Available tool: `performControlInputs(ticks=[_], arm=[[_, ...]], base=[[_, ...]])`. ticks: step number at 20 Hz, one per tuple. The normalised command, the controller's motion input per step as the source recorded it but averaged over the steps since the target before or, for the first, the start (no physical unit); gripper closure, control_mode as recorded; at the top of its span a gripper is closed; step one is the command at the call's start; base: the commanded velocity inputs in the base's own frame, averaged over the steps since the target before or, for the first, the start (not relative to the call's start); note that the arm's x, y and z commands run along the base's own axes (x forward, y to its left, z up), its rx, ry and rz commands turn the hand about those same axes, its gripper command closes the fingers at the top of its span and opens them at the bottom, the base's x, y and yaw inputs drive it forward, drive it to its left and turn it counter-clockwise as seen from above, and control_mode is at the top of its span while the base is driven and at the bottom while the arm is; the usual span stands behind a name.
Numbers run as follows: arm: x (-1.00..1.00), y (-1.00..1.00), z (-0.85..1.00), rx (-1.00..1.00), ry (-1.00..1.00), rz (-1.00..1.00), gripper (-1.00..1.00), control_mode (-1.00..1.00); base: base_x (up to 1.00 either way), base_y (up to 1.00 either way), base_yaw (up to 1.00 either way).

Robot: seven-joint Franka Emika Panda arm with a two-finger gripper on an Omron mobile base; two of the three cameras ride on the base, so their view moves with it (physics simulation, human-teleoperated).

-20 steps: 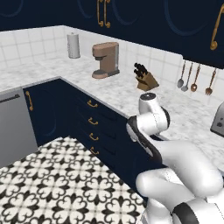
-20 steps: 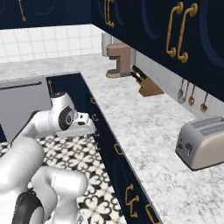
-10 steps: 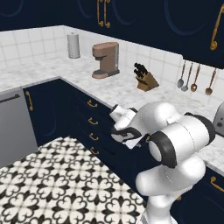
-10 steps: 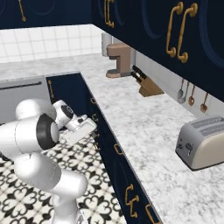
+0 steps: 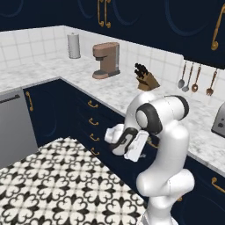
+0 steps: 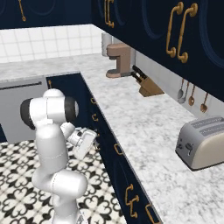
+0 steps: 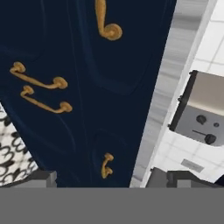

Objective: Take a straw from the drawer in front and place it inside the glass cup on the dining counter.

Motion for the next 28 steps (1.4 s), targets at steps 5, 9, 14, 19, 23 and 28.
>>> performControlInputs(ticks=[5,9,14,19,23,28], arm=[[0.48,-0.51,-0.07,0.00,-0.06,-0.05,-1.00,-1.00],[0.44,-0.36,-0.09,0.00,-0.13,-0.05,-1.00,-1.00],[0.04,-0.04,-0.34,-0.01,-0.30,-0.04,-1.00,-1.00],[-0.01,0.00,-0.34,-0.06,-0.29,0.00,-1.00,-1.00],[0.00,-0.23,-0.21,-0.10,-0.09,0.01,-1.00,-1.00],[0.00,-0.30,-0.22,-0.05,-0.10,0.05,-1.00,-1.00]], base=[[0.00,0.00,0.00],[0.00,0.00,0.00],[0.00,0.00,0.00],[0.00,0.00,0.00],[0.00,0.00,0.00],[0.00,0.00,0.00]])
